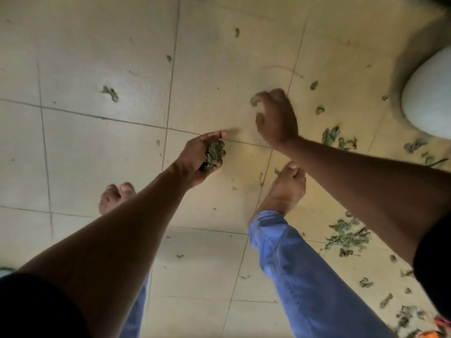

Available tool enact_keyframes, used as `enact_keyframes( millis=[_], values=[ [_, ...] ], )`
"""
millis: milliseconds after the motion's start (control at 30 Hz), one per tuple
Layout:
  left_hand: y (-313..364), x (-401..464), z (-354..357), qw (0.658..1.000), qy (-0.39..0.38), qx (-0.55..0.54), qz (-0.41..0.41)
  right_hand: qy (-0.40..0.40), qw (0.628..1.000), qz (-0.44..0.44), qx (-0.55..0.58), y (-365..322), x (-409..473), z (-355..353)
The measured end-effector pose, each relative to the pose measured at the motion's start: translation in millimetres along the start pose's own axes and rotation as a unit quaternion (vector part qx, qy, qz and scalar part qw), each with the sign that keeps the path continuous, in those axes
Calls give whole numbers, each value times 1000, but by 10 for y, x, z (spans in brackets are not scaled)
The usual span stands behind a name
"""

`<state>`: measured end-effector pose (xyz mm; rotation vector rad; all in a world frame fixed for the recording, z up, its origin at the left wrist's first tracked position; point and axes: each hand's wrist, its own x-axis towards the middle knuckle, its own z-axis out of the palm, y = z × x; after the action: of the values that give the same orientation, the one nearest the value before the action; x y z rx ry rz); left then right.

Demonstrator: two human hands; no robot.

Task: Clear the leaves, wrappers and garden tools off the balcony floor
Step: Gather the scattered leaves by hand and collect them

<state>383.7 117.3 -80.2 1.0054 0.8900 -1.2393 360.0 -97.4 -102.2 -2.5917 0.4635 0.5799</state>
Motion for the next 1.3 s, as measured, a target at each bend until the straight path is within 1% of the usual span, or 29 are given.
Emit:
enact_keyframes(
  millis=[133, 200, 267, 333, 400, 467, 533, 567, 600, 667, 700, 767, 833, 867, 933, 1000, 1100, 1167, 1300],
  values=[
    [-113, 76, -6, 1000, 3, -7, -11, 2, 998, -37, -53, 69, 250, 75],
    [-117, 47, -9, 1000, 12, 16, -20, -8, 997, -50, -56, 86, 318, 85],
    [-88, -11, -3, 998, 30, 56, -28, -22, 998, -40, -36, 80, 337, 64],
    [-14, -61, 14, 995, 56, 78, -33, -20, 1000, -6, 19, 16, 303, 7],
    [88, -97, 46, 993, 75, 81, -34, -18, 992, 16, 125, -153, 211, -73],
    [195, -118, 85, 993, 88, 77, -22, -36, 973, -9, 226, -419, 76, -171],
    [287, -128, 123, 993, 90, 74, -4, -54, 958, -59, 275, -725, -91, -228],
    [329, -140, 139, 993, 87, 76, 5, -51, 958, -85, 270, -869, -174, -229],
    [366, -154, 143, 994, 82, 77, 10, -42, 964, -107, 240, -1001, -250, -216],
    [429, -192, 103, 995, 67, 73, 15, -34, 978, -130, 157, -1207, -336, -166],
    [453, -215, 54, 995, 65, 67, 19, -35, 981, -133, 139, -1288, -345, -144],
    [487, -263, -111, 995, 65, 63, 33, -37, 977, -122, 169, -1453, -343, -136],
    [526, -323, -340, 993, 76, 72, 53, -8, 967, -106, 232, -1645, -311, -129],
    [543, -345, -478, 991, 87, 82, 53, 10, 965, -102, 240, -1747, -272, -111],
    [564, -388, -777, 991, 107, 77, 35, 22, 971, -98, 217, -1958, -133, -11],
    [565, -437, -1062, 991, 126, 37, 18, 3, 979, -99, 180, -2156, 87, 168],
    [587, -549, -1405, 992, 124, -39, -2, -56, 985, -127, 99, -2437, 446, 492],
    [607, -600, -1606, 989, 112, -95, -12, -79, 984, -154, 53, -2607, 665, 678],
    [654, -693, -1884, 978, 98, -181, -24, -100, 970, -221, -14, -2831, 969, 924]
  ],
)
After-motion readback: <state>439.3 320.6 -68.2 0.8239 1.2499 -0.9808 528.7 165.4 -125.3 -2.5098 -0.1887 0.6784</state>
